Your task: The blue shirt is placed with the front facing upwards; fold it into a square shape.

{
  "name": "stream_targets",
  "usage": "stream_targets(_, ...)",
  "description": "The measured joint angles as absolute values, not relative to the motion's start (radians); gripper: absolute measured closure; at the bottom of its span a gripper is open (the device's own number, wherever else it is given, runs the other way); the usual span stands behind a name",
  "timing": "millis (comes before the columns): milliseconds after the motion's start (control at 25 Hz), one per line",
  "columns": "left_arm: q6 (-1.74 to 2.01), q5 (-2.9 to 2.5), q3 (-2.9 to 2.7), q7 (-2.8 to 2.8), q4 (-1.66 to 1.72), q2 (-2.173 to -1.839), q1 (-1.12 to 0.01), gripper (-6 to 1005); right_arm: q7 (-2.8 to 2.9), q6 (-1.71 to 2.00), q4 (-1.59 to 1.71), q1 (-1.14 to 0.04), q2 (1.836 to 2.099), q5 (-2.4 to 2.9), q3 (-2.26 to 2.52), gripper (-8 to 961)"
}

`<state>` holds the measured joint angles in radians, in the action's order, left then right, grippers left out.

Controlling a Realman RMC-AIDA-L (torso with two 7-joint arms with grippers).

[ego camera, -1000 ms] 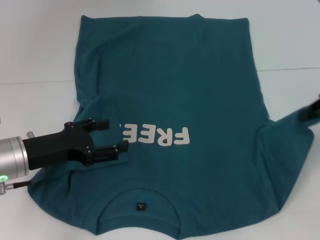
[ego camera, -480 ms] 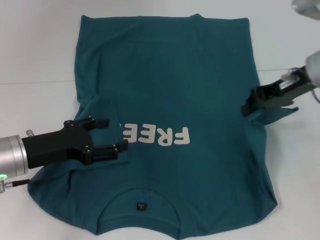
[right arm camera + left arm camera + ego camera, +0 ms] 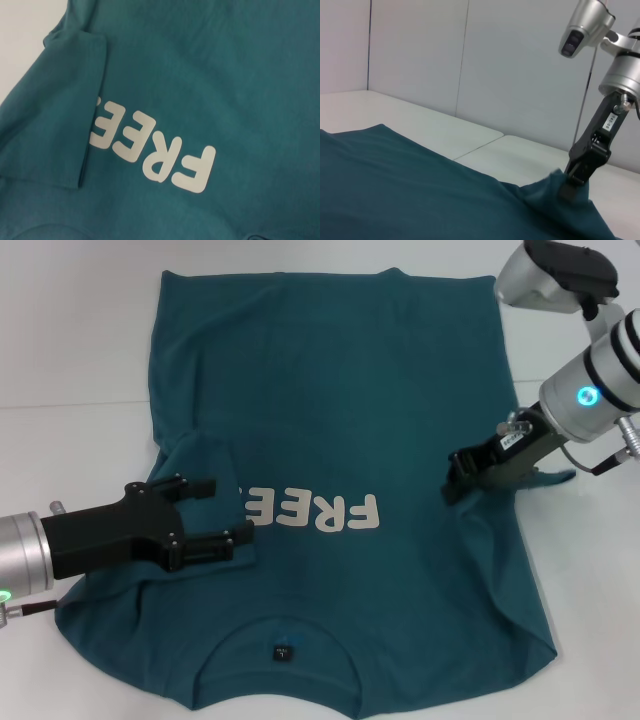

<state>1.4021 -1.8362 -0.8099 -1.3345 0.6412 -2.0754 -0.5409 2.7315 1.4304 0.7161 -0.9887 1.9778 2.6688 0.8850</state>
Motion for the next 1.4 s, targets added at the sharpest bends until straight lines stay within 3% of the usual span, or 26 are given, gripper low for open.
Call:
stream_targets(480, 1.402, -1.836, -0.81, -1.335, 0.641, -2.075, -0.541, 114, 2.749, 1.396, 0.655, -1.026, 1.976, 2.686, 0.948, 887)
stream_targets(1000, 1.405, -1.836, -0.81, -1.335, 0.641, -2.075, -0.539, 114, 2.74, 1.416, 0.67, -0.961, 1.956, 2.648, 0.861, 879)
stream_targets(1400, 1.405, -1.836, -0.81, -1.333, 0.641, -2.075, -0.538, 113, 2.748, 1.342, 0.601, -1.018, 2.001, 2.647, 0.909, 873)
